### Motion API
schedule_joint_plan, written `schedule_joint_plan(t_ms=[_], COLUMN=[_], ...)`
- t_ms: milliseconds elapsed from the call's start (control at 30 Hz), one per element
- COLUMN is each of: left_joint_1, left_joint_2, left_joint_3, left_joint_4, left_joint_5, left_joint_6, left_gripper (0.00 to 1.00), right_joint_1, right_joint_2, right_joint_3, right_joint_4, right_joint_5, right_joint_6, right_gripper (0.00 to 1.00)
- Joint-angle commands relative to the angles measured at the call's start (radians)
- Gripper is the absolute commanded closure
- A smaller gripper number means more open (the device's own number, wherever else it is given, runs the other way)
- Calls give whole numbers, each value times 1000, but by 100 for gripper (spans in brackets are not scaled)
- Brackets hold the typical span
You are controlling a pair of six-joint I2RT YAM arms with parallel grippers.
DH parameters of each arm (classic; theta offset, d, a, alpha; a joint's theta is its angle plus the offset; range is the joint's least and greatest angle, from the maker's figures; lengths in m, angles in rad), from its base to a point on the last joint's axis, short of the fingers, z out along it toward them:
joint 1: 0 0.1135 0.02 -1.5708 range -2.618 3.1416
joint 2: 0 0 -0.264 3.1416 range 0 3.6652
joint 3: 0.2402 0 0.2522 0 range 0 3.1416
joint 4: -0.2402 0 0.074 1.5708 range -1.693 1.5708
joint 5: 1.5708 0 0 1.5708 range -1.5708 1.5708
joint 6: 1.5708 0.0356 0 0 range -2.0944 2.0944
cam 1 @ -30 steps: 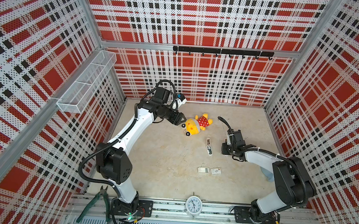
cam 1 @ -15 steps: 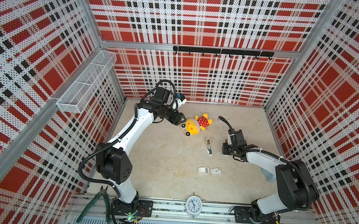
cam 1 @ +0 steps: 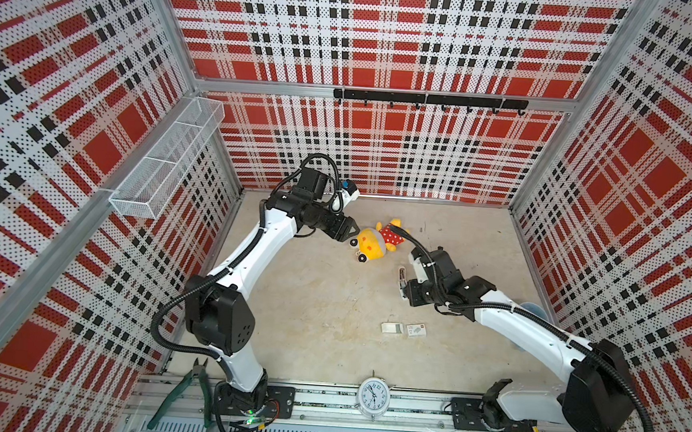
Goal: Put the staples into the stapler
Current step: 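Raise the right gripper and move it toward the white staple box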
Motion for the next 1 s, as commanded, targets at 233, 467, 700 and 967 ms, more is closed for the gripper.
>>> schedule_joint_plan(t_ms=[233,467,700,967], left_joint_1=[-61,-57,-37,-31], left_joint_2=[3,0,-11,-14], left_joint_3=[-63,-83,-108,-119], left_joint_4=[53,84,94,102], left_joint_5=[33,60,74,84], left_joint_6=[-31,-44,-43,-43], left_gripper=[35,35,36,36], right_joint_1=[111,151,163,171], right_joint_2=[75,179,213,244], right_joint_3=[-50,-52,-20,-9], right_joint_4=[44,55,-17,-9], right_joint_5=[-129,-107,-23,-36], right_joint_6=[177,221,230,237], right_gripper=[81,82,80,80])
